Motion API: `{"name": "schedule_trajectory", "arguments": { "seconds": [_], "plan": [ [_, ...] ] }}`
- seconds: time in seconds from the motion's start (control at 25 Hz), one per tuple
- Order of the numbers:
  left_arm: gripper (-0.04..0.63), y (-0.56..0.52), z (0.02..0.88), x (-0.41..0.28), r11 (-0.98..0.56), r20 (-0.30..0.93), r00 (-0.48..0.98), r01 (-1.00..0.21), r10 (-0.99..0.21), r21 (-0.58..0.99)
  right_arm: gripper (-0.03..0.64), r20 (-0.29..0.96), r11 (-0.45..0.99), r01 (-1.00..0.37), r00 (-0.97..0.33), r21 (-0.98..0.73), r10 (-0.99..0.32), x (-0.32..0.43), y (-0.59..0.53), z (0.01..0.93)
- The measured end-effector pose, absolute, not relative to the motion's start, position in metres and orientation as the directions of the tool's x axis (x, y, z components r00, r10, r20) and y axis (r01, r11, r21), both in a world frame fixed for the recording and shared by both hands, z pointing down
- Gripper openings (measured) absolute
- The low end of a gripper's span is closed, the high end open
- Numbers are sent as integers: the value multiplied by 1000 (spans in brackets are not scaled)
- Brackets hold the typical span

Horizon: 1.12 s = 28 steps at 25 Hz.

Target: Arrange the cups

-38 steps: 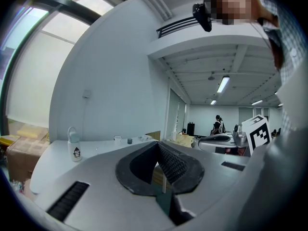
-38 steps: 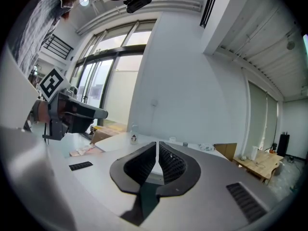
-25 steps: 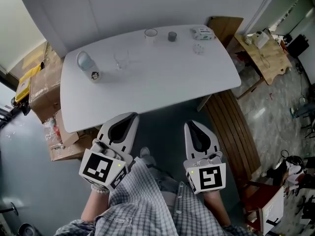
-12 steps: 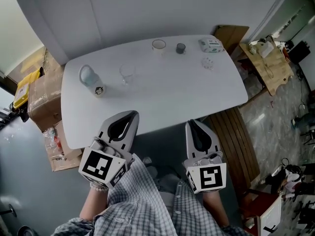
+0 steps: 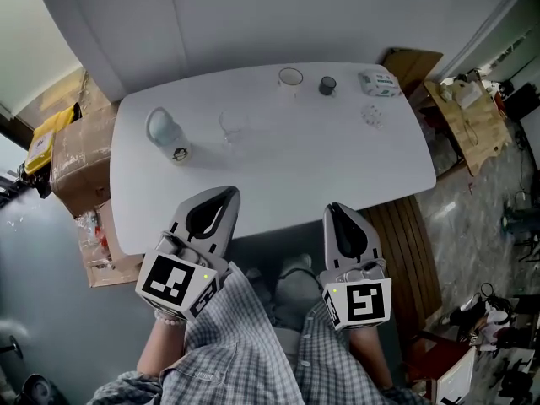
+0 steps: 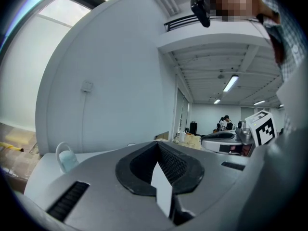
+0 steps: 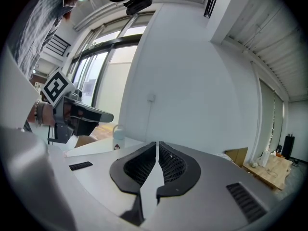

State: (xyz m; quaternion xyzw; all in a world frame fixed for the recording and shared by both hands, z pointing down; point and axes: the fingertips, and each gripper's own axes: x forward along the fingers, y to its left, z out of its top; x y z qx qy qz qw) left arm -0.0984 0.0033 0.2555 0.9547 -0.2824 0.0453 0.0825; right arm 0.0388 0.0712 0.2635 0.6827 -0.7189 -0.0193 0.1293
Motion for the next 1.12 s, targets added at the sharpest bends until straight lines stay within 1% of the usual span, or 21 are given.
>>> {"name": "schedule_trajectory", "arguments": {
  "seconds": [0.4, 0.64, 1.12],
  "plan": [
    [11, -27, 267, -85, -771, 161, 788, -616, -595, 165, 32, 175, 148, -969, -113, 198, -978, 61, 29, 269],
    [11, -43, 277, -45, -759, 199, 776, -629, -599, 170, 32, 186, 199, -962, -165, 185, -969, 96, -5, 270],
    [11, -84, 287, 45, -698, 236, 719, -693, -654, 180, 32, 220, 342, -924, -302, 172, -928, 176, -74, 279]
  ]
}}
